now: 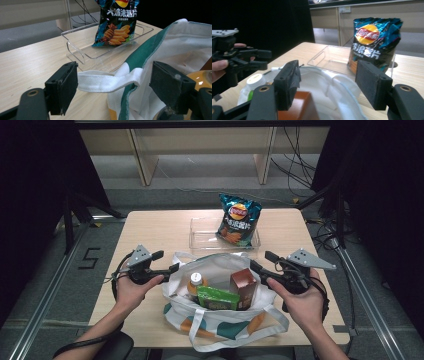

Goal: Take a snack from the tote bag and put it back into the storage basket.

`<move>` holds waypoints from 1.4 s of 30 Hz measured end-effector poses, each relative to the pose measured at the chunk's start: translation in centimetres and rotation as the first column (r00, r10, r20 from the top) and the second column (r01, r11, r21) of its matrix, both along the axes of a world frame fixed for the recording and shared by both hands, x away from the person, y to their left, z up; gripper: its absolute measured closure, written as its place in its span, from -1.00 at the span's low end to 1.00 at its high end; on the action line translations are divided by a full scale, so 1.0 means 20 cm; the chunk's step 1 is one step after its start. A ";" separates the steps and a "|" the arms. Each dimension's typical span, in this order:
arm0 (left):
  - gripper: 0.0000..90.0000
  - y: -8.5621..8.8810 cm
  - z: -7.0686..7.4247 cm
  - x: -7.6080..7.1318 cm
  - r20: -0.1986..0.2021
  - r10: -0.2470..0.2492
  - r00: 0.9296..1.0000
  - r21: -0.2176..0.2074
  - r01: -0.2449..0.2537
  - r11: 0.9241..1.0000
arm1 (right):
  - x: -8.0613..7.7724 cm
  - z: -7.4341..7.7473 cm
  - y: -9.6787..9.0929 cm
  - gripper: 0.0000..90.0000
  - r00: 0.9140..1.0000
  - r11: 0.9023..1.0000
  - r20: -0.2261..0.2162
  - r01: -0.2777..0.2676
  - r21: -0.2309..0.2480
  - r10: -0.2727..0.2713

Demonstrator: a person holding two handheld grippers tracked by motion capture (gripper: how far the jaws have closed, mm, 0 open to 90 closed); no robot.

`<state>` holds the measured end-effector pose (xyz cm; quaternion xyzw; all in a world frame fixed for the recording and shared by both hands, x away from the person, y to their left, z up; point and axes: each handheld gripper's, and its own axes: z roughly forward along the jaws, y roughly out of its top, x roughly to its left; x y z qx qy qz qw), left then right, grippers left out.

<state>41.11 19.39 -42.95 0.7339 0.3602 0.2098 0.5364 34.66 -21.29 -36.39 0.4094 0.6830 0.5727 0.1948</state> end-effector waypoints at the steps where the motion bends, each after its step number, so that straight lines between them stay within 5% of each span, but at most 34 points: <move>1: -0.53 0.00 0.00 0.00 0.001 0.001 1.000 -0.001 -0.001 1.000 | 0.00 -0.01 0.01 -0.21 1.000 1.000 0.007 -0.014 -0.007 0.014; 15: -0.53 0.00 0.00 0.00 0.003 -0.004 1.000 0.004 0.004 1.000 | -0.09 -0.05 0.11 -0.34 0.999 0.998 -0.020 -0.050 -0.039 0.050; 31: -0.53 0.00 0.00 0.01 0.002 -0.006 1.000 0.002 0.006 1.000 | -0.11 -0.11 0.18 -0.48 0.994 0.996 -0.064 -0.087 -0.036 0.085; 42: -0.53 0.00 0.00 0.01 0.001 -0.011 1.000 -0.002 0.011 1.000 | -0.10 -0.14 0.20 -0.52 0.996 0.990 -0.053 -0.084 -0.112 0.078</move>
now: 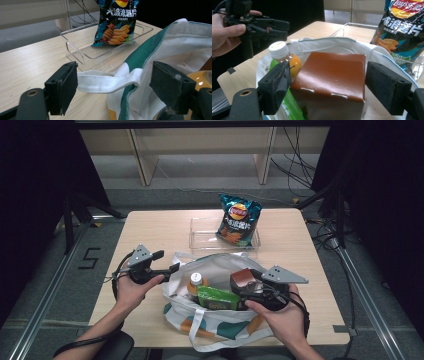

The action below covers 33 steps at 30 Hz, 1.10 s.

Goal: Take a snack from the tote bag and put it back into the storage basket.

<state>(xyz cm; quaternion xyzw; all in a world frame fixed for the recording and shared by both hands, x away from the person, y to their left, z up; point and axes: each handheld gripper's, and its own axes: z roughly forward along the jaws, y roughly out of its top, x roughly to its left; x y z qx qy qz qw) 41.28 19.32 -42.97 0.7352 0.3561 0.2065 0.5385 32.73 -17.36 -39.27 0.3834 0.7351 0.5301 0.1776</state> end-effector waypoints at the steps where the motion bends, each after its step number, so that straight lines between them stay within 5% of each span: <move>1: -0.53 0.00 0.00 0.00 0.000 -0.001 1.000 0.001 0.001 1.000 | 0.00 -0.01 0.01 -0.53 1.000 1.000 -0.008 -0.001 0.004 0.002; 18: -0.53 0.00 0.00 0.00 0.000 0.000 1.000 0.002 0.000 1.000 | 0.04 -0.04 0.04 -0.52 1.000 1.000 -0.016 0.000 -0.002 0.000; 20: -0.53 0.00 0.00 0.00 -0.003 0.002 1.000 0.008 -0.002 1.000 | 0.03 -0.03 0.05 -0.52 0.999 1.000 -0.048 0.010 0.009 -0.010; 25: -0.53 0.00 0.00 0.00 -0.004 0.002 1.000 0.009 -0.002 1.000 | 0.05 -0.04 0.05 -0.52 1.000 1.000 -0.012 -0.001 -0.008 0.001; 26: -0.53 0.00 0.00 0.00 -0.004 0.004 1.000 0.014 -0.004 1.000 | 0.04 -0.04 0.05 -0.51 0.999 1.000 -0.044 0.018 0.006 -0.018; 30: -0.53 0.00 0.00 0.00 -0.002 0.002 1.000 0.008 -0.002 1.000 | 0.05 -0.05 0.05 -0.50 1.000 1.000 -0.003 0.010 -0.018 -0.010; 33: -0.53 0.00 0.00 0.00 -0.002 0.002 1.000 0.008 -0.002 1.000 | 0.04 -0.05 0.05 -0.45 0.999 1.000 -0.022 0.024 -0.012 -0.025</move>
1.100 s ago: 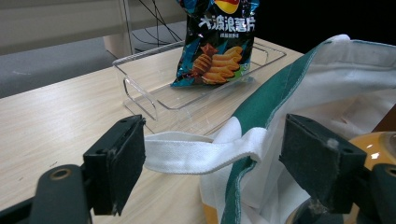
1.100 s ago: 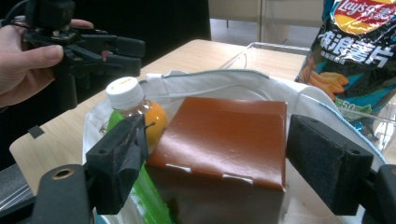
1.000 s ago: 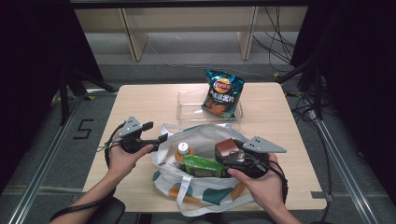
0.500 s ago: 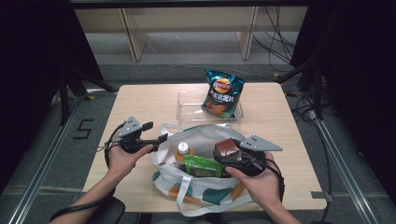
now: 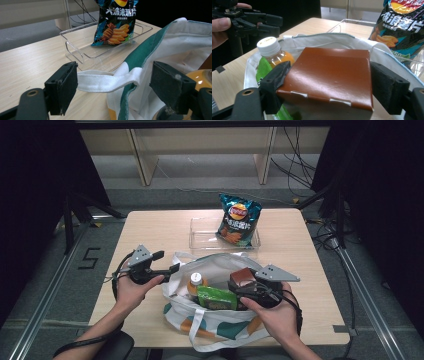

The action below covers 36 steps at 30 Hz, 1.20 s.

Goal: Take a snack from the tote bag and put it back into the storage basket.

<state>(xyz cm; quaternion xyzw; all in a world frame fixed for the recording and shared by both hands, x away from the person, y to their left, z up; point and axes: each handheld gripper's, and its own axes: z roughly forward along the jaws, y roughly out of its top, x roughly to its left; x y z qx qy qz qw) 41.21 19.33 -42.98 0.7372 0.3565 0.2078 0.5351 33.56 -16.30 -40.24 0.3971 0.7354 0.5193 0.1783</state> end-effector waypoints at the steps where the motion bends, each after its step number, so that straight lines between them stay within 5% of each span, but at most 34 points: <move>1: -0.53 0.00 0.00 0.00 -0.001 -0.001 1.000 -0.001 0.001 1.000 | 0.00 0.00 -0.01 -0.42 1.000 1.000 0.004 0.009 -0.013 -0.009; 4: -0.53 0.00 0.00 0.00 -0.002 -0.001 1.000 -0.001 0.001 1.000 | 0.01 0.00 -0.01 -0.33 0.998 1.000 0.056 -0.004 -0.017 0.005; 5: -0.53 0.00 0.00 0.00 -0.002 -0.001 1.000 -0.001 0.001 1.000 | 0.01 0.00 -0.01 -0.31 0.999 1.000 0.036 -0.005 -0.012 0.005; 14: -0.53 0.00 0.00 0.00 -0.001 -0.003 1.000 0.000 0.003 1.000 | 0.01 0.01 -0.02 -0.16 0.997 1.000 0.080 0.005 -0.027 -0.003; 17: -0.53 0.00 0.00 0.00 0.000 -0.002 1.000 0.001 0.002 1.000 | 0.02 0.01 -0.03 -0.14 0.993 0.999 0.120 -0.002 -0.052 0.008; 28: -0.53 0.00 0.00 0.00 0.004 -0.008 1.000 -0.007 0.008 1.000 | 0.01 0.03 -0.05 -0.13 0.994 0.999 0.111 -0.002 -0.040 0.006; 36: -0.53 0.00 0.00 0.00 0.004 -0.001 1.000 0.002 0.001 1.000 | -0.02 0.09 -0.06 -0.13 0.995 0.999 0.095 0.035 0.028 -0.038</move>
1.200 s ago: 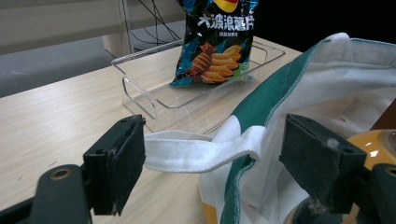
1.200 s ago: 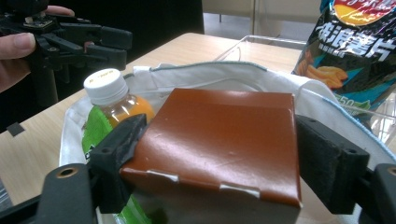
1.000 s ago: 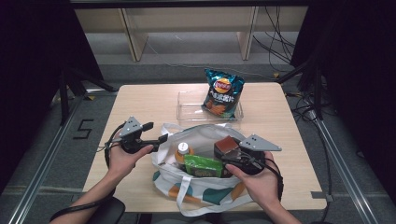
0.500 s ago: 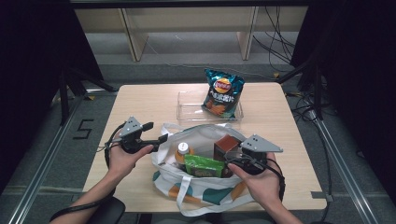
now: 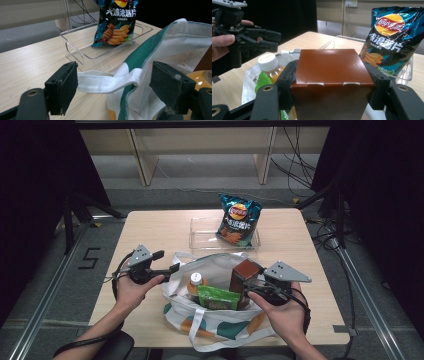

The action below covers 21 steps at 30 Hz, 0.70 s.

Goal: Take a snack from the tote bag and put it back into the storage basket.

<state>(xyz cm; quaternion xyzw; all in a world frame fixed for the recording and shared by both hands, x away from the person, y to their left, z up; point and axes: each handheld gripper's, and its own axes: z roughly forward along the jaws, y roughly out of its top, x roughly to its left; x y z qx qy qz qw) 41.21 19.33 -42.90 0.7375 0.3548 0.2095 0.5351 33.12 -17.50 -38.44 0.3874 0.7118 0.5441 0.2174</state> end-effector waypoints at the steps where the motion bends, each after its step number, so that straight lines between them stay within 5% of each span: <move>1: -0.53 0.00 0.00 0.00 0.000 0.000 1.000 -0.003 0.000 1.000 | 0.00 0.01 -0.01 -0.13 1.000 1.000 -0.002 -0.012 -0.008 0.012; 21: -0.53 0.00 0.00 0.00 0.002 -0.001 1.000 -0.005 0.001 1.000 | 0.03 0.15 -0.05 -0.12 0.999 0.999 0.035 0.027 0.023 -0.028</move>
